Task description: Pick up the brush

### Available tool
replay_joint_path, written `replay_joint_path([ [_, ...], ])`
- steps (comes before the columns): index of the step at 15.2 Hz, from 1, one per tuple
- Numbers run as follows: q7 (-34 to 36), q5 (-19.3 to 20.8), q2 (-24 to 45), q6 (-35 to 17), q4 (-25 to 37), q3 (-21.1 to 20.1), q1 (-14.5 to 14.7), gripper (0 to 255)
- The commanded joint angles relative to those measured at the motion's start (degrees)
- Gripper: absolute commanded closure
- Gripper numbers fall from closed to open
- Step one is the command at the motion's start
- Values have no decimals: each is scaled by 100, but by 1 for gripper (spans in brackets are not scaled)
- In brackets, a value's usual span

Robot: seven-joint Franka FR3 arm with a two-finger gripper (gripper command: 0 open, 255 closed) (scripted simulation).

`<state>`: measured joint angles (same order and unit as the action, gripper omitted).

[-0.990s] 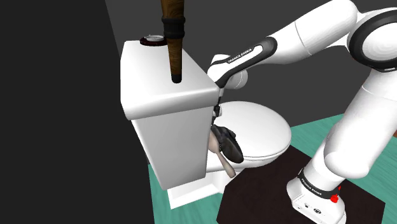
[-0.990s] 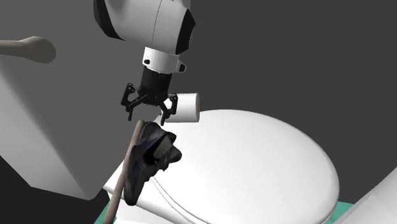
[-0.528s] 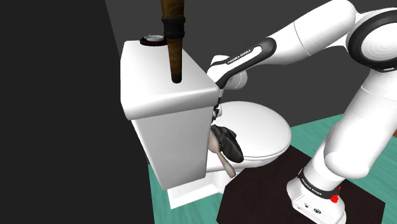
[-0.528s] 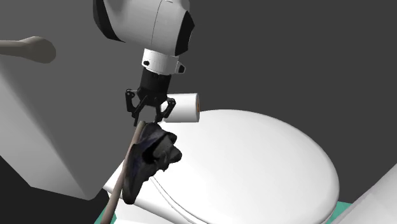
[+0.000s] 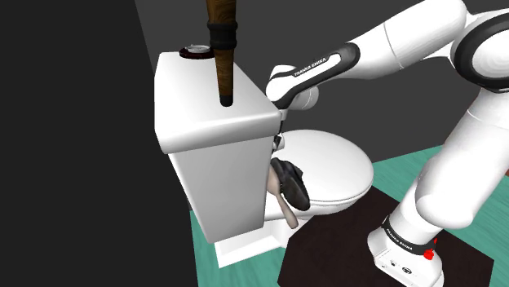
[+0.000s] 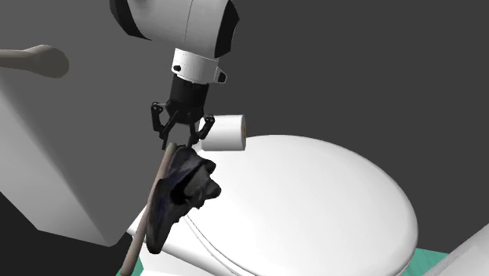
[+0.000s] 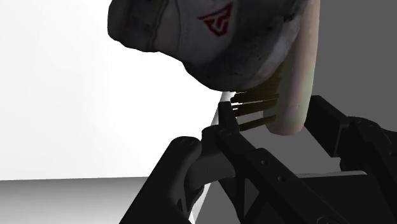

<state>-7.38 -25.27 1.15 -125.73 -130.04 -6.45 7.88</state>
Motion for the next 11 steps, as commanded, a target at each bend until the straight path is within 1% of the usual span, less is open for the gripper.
replay_joint_path([
  [1, 50, 37, -105, 156, 61, 15, -15, 255],
  [10, 294, 169, -459, 794, 377, 44, -45, 255],
  [11, 299, 171, -466, 805, 382, 45, -46, 255],
])
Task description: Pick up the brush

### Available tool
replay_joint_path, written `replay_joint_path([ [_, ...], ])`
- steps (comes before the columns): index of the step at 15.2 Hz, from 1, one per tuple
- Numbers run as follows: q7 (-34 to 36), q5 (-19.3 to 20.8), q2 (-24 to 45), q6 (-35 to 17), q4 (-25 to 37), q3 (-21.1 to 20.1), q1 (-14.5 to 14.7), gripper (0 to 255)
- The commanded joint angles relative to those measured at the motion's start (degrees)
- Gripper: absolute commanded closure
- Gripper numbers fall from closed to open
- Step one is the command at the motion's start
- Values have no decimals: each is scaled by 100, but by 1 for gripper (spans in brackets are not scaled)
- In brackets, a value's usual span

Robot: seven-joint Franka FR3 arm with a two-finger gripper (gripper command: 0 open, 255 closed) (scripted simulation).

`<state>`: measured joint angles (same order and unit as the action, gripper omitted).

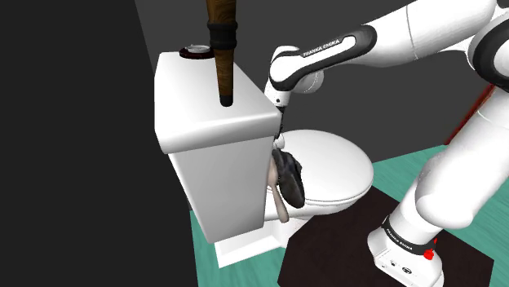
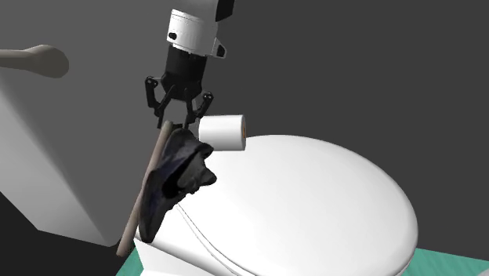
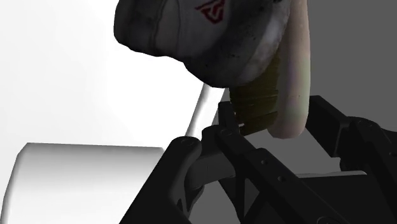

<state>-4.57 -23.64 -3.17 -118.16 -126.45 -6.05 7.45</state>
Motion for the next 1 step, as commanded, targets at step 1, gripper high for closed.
replay_joint_path([
  [1, 17, 9, -33, 48, 24, 4, -4, 255],
])
